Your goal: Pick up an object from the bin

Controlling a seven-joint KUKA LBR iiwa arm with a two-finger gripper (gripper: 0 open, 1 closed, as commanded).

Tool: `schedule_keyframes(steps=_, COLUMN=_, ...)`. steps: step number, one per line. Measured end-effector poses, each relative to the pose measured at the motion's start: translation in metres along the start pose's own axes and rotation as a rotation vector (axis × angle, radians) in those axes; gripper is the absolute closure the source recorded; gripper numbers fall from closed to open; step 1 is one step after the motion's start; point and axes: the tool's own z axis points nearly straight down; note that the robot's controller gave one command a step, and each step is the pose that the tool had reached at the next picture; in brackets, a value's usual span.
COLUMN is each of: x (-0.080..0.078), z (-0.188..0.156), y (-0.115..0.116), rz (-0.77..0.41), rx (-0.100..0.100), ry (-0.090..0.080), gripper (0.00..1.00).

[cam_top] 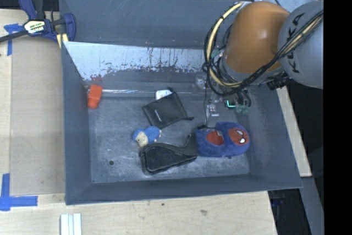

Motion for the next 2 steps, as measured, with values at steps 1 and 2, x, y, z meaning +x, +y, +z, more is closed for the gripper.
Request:
schedule_keyframes(steps=1, x=0.0583, z=0.0898, y=-0.0312, rz=-0.103, rx=0.000, ry=0.002, gripper=0.00)
schedule_keyframes(steps=2, x=0.0513, z=0.0825, y=-0.0303, rz=-0.104, rx=0.002, ry=-0.019, gripper=1.00)
